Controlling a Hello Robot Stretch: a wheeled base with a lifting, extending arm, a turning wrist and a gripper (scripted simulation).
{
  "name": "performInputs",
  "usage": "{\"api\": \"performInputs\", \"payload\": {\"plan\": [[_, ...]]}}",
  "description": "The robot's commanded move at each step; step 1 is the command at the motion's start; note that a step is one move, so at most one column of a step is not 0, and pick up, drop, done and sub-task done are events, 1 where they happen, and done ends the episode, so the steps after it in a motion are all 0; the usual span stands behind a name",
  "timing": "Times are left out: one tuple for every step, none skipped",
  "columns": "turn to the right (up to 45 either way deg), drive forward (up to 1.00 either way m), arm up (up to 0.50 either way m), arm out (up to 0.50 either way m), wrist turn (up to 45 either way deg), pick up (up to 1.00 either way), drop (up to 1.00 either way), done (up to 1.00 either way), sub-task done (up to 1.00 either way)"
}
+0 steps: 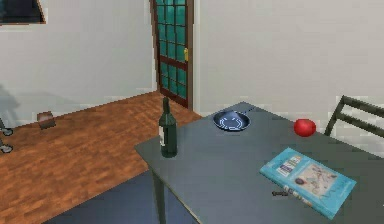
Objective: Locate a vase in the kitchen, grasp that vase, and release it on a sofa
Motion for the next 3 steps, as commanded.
{"api": "performInputs", "payload": {"plan": [[0.0, 0.00, 0.00, 0.00, 45.0, 0.00, 0.00, 0.00, 0.00], [0.0, 0.00, 0.00, 0.00, 45.0, 0.00, 0.00, 0.00, 0.00], [0.0, 0.00, 0.00, 0.00, 24.0, 0.00, 0.00, 0.00, 0.00]]}}
